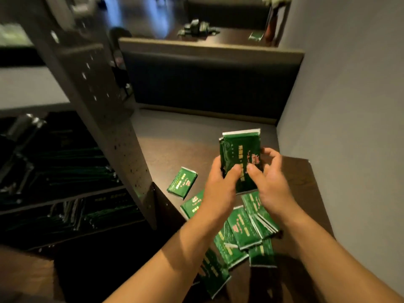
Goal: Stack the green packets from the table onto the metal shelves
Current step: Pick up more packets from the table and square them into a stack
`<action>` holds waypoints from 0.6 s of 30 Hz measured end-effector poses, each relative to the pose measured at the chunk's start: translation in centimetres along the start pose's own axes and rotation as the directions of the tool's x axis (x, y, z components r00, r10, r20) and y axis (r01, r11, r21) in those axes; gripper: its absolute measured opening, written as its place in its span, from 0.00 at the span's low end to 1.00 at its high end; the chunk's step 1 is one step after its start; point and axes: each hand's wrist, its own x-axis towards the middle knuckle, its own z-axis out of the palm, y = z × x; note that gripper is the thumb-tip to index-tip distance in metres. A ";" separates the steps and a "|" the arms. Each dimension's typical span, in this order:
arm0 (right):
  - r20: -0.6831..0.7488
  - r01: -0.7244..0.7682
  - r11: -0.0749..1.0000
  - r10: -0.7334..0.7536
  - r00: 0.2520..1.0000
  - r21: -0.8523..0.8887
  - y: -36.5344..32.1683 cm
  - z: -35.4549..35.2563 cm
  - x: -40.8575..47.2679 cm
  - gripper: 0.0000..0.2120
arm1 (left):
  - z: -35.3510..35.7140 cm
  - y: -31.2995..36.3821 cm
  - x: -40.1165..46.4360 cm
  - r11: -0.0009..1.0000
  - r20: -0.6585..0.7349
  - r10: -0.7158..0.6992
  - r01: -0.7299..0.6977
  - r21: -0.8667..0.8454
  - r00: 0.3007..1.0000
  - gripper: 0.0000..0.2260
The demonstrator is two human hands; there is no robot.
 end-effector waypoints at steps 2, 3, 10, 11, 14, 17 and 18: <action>-0.005 0.103 0.995 -0.103 0.995 0.012 -4.1 -0.3 1.1 0.15 | 0.9 3.9 0.1 0.995 -0.009 0.097 -0.097 -0.020 0.995 0.16; 0.009 0.159 0.987 -0.159 0.987 0.004 -6.2 -0.3 1.6 0.15 | 1.2 5.9 0.0 0.989 -0.024 0.146 -0.147 -0.025 0.989 0.16; 0.239 0.455 0.848 -0.517 0.822 0.271 -25.5 1.4 2.8 0.16 | -0.7 23.6 -3.3 0.796 -0.082 0.602 -0.589 0.140 0.794 0.20; 0.294 0.434 0.839 -0.527 0.797 0.326 -27.7 1.8 2.9 0.17 | -1.2 25.6 -3.9 0.756 -0.075 0.645 -0.620 0.210 0.761 0.19; 0.448 0.402 0.822 -0.560 0.697 0.403 -35.0 4.7 3.7 0.19 | -4.4 31.9 -6.4 0.643 -0.089 0.745 -0.676 0.360 0.661 0.20; 0.578 0.413 0.841 -0.540 0.612 0.349 -40.3 8.9 4.8 0.23 | -8.4 35.8 -7.8 0.703 -0.197 0.709 -0.660 0.265 0.677 0.13; 0.625 0.413 0.858 -0.509 0.592 0.307 -41.7 10.8 5.0 0.25 | -9.8 36.5 -8.2 0.734 -0.243 0.679 -0.641 0.226 0.692 0.12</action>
